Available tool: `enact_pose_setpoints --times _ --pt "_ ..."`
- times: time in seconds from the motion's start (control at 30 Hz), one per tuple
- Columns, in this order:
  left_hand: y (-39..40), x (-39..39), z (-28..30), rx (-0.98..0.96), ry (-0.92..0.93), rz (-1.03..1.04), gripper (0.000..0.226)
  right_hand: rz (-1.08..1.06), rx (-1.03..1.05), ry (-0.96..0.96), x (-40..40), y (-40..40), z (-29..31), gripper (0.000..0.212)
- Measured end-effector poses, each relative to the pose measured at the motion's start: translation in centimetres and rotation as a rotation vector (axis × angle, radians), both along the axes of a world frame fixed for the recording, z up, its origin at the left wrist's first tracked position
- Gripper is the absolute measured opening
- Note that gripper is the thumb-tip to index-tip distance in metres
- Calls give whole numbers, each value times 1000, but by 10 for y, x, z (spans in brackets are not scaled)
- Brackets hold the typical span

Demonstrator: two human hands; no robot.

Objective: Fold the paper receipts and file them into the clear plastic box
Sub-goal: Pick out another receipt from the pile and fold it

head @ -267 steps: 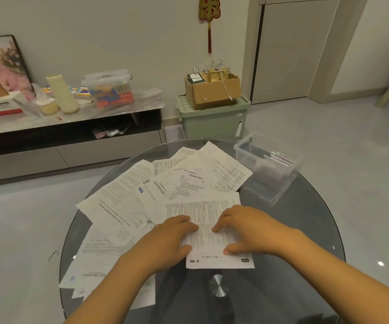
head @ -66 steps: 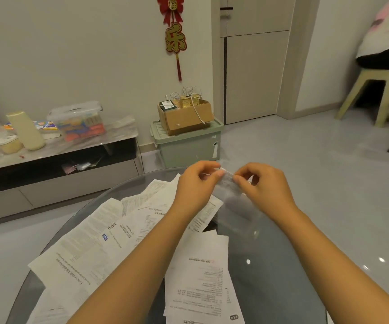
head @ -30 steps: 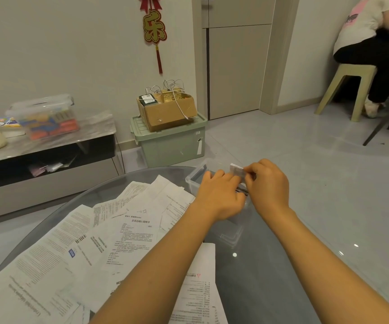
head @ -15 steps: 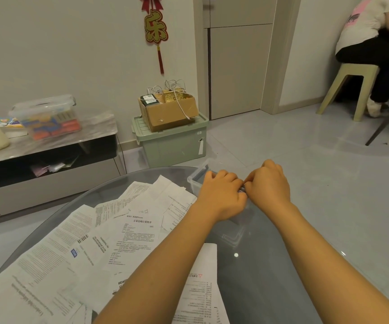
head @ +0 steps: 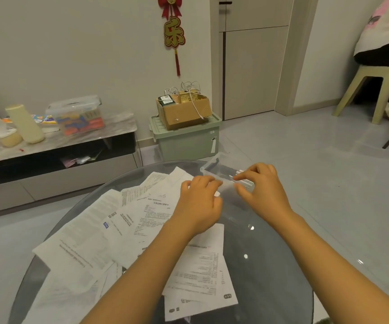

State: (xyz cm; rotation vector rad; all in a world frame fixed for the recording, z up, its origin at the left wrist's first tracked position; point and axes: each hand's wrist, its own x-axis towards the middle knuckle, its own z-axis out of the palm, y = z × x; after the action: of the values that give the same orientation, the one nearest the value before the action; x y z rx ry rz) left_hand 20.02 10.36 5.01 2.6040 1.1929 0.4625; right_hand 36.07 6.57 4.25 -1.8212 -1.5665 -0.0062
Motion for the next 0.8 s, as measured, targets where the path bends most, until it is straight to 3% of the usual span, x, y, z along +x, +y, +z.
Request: enact_pose_setpoints --times 0.1,0.3,0.6,0.8 --pt "-27 -30 2 -75 39 54 45 115 -26 -19 -20 -18 -1 24" --pt "-80 -79 -9 -163 116 97 46 322 -150 -22 -51 -48 -17 27" --pt "-94 -113 -37 -292 430 40 64 533 -446 -143 -73 -64 -33 33" --pt "-86 -113 -36 -281 434 26 58 628 -620 -276 -77 -65 -33 55"
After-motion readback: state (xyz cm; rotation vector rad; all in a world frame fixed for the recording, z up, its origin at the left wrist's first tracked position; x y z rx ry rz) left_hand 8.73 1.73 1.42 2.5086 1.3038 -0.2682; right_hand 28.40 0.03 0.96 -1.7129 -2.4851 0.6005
